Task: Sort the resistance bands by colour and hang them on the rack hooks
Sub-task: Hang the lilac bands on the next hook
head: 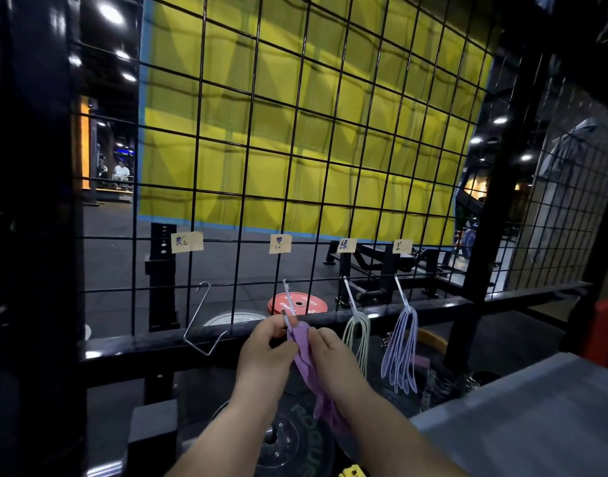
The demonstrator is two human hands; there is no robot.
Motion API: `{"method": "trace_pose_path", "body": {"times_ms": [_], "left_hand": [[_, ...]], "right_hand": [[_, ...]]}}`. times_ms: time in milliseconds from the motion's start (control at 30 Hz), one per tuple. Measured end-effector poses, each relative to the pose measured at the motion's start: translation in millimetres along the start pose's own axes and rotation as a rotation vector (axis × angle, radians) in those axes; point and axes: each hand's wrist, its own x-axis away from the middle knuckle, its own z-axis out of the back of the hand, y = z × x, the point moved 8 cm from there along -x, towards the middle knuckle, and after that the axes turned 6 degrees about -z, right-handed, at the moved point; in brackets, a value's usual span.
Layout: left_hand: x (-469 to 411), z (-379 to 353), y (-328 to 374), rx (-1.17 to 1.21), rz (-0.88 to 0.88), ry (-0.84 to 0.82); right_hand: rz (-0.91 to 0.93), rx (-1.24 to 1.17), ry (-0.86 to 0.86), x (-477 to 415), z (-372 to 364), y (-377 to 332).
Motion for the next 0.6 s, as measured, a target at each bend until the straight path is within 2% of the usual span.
{"method": "trace_pose_path", "body": {"times_ms": [267,367,600], "left_hand": [[-2.2,-1.7,-9.1,0.127,0.013,-0.001],[-2.3,-0.5,-11.8,0.162,0.014,0.012],[1.6,0.1,-4.1,0.200,-0.011,0.022]], "right_hand": [[0.043,0.320,0.099,-14.1,13.5,-6.8],[0.035,0.312,0.111,-8.5,12.2,-1.8],[0.069,0.237,-0.041,0.6,-15.0,11.5]]}}
